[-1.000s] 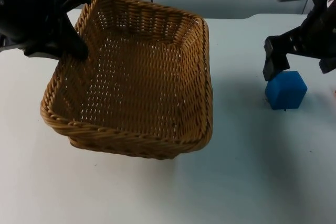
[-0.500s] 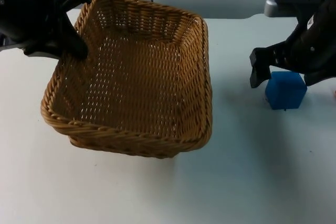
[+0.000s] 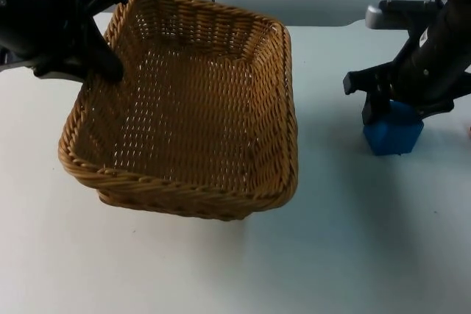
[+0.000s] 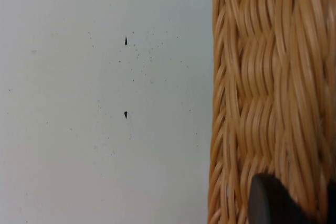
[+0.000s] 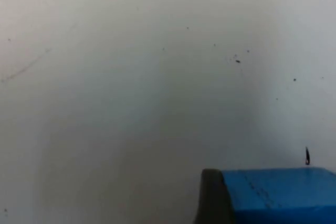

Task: Pick up the basket with the left hand and place the blue cube into the basket with the right hand.

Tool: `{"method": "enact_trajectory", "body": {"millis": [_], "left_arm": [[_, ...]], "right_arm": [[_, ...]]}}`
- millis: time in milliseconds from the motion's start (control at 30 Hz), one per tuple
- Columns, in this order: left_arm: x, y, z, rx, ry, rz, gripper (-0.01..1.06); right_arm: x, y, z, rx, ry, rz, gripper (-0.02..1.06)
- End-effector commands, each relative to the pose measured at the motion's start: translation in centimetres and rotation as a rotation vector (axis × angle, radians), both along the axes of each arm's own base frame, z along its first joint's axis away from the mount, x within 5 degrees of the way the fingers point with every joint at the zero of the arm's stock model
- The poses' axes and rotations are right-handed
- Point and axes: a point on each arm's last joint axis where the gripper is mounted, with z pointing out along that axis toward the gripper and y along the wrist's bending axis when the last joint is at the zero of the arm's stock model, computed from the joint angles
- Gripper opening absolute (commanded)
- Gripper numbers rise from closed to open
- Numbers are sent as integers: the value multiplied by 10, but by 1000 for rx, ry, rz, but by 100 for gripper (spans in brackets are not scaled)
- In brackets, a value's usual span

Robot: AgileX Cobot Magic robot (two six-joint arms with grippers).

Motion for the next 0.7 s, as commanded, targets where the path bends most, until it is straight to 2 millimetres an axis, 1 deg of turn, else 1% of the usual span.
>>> {"method": "enact_trajectory", "body": {"millis": [0,33,67,133,167,200,267,300,333,400,467,500,533,567,600,633,667], "left_arm": [[-1,-3,5,-31,-2,22,0],[-1,-3,5,-31,-2,22,0],[-1,-3,5,-31,-2,22,0],[-1,-3,5,-31,-2,22,0],[-1,-3,5,-31,-2,22,0],[-1,-3,5,-31,-2,22,0],[-1,-3,5,-31,-2,22,0],[-1,-3,5,-31,-2,22,0],[-1,-3,5,-31,-2,22,0],[-1,-3,5,-31,-2,22,0],[-1,-3,5,-31,-2,22,0],[-1,-3,5,-31,-2,22,0],[-1,-3,6,-35,-2,25,0],[-1,-3,6,-41,-1,29,0],[-1,-3,6,-43,0,31,0],[-1,-3,6,-43,0,31,0],[-1,-3,6,-47,0,33,0]], "right_arm": [[1,2,2,-13,-4,12,10],[1,2,2,-13,-4,12,10],[0,1,4,-17,-4,14,0],[-1,1,13,-21,-10,17,0],[-1,0,20,-22,-23,24,0],[-1,0,20,-22,-23,24,0],[-3,0,42,-21,-57,32,0],[-6,-1,63,-10,-99,29,0],[-6,-1,63,-10,-99,29,0],[-10,-2,91,6,-158,31,0],[-20,2,128,22,-242,56,0],[-20,2,128,22,-242,56,0],[-27,7,146,29,-287,83,0],[-38,17,169,49,-347,115,0],[-45,24,181,58,-381,144,0],[-45,24,181,58,-381,144,0],[-54,34,192,67,-414,186,0]]}}
